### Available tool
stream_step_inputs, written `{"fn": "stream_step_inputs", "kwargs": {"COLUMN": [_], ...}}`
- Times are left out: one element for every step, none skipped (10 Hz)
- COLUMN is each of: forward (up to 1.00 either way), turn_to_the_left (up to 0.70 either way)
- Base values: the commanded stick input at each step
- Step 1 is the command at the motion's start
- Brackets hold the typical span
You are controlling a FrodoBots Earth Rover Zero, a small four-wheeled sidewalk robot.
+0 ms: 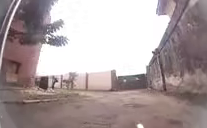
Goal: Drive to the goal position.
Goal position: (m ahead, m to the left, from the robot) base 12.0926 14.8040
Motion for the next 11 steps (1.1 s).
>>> {"fn": "stream_step_inputs", "kwargs": {"forward": [1.00, 1.00, 1.00, 1.00, 1.00, 1.00, 1.00, 1.00, 1.00, 1.00, 1.00], "turn_to_the_left": [0.00, 0.00, 0.00, 0.00, 0.00, 0.00, 0.00, 0.00, 0.00, 0.00, 0.00]}}
